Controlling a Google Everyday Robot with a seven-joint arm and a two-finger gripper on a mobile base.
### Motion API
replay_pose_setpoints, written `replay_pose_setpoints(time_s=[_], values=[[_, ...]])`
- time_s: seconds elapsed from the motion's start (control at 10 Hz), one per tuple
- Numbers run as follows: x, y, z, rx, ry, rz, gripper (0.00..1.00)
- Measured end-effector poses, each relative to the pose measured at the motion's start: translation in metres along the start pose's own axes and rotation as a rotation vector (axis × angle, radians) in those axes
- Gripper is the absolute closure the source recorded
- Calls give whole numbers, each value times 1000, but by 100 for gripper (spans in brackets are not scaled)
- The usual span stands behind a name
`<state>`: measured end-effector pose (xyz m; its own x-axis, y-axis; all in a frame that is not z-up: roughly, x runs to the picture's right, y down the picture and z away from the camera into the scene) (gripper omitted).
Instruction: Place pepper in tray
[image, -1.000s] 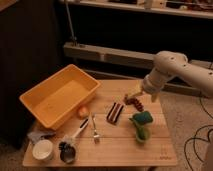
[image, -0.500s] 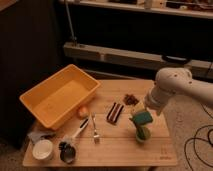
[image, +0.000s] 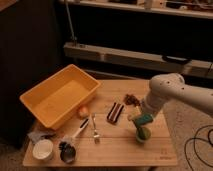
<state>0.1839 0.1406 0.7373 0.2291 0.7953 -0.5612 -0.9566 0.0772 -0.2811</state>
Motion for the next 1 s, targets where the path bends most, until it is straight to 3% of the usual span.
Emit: replay_pose_setpoints(time_s=[0.6, 1.0], values=[[3, 5, 23, -1, 6, -128, 20], [1, 11, 38, -12, 24, -178, 20]])
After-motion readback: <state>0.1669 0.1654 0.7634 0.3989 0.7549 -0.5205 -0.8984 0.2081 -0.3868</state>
